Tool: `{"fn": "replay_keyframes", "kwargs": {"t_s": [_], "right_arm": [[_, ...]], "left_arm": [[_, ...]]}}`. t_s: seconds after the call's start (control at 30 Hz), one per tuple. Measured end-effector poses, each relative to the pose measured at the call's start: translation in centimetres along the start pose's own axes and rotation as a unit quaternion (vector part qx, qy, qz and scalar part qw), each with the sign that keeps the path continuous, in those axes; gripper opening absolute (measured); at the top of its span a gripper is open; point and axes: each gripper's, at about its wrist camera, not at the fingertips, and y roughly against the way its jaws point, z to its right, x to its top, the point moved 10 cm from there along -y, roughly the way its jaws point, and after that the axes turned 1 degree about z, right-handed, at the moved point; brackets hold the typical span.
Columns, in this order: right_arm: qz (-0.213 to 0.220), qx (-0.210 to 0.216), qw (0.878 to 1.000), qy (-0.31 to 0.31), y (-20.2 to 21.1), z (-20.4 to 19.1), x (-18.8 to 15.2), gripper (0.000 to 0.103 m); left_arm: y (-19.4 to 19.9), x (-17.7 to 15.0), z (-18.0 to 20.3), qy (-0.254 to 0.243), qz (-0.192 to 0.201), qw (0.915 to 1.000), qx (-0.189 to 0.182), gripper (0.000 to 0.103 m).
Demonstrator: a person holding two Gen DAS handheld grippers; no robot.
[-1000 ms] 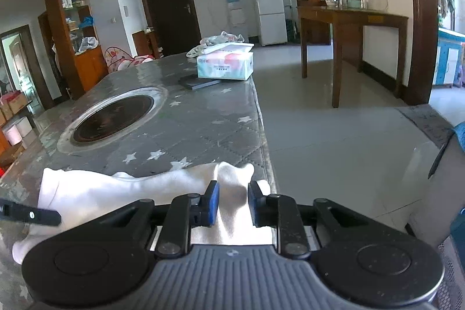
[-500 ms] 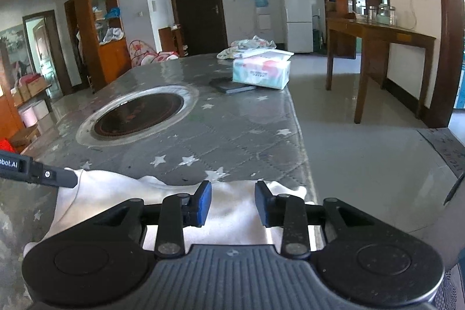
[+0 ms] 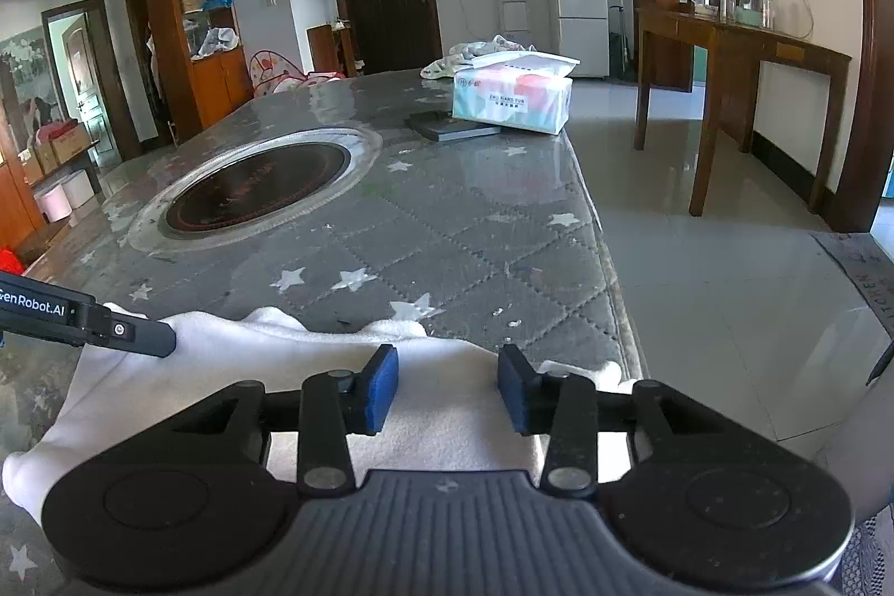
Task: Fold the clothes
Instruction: 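Lay the folded half down and open both grippers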
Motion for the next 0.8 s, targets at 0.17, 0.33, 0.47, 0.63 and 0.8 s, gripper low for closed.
{"fn": "replay_keyframes", "kwargs": {"t_s": [0.17,0.33,0.47,0.63,0.8], "right_arm": [[0.002,0.005,1.0,0.002,1.2,-0.2,0.2,0.042],[0.004,0.016,1.0,0.017,3.3,-1.2,-0.3,0.043],[-0.002,0.023,0.999,0.029,5.0,-2.0,-1.4,0.043],[-0.006,0.028,0.999,0.037,6.6,-2.7,-2.8,0.049],[-0.013,0.029,0.998,0.052,7.8,-3.6,-4.3,0.05]], "left_arm": [[0.6,0.1,0.2,-0.005,0.006,1.0,-0.005,0.047],[1.9,-0.7,1.0,-0.03,0.015,0.9994,-0.009,0.048],[3.4,-1.9,2.2,-0.064,0.024,0.9976,-0.011,0.048],[5.2,-3.4,3.6,-0.105,0.036,0.9937,-0.014,0.048],[5.9,-5.3,3.9,-0.13,0.037,0.9908,-0.007,0.048]]}}
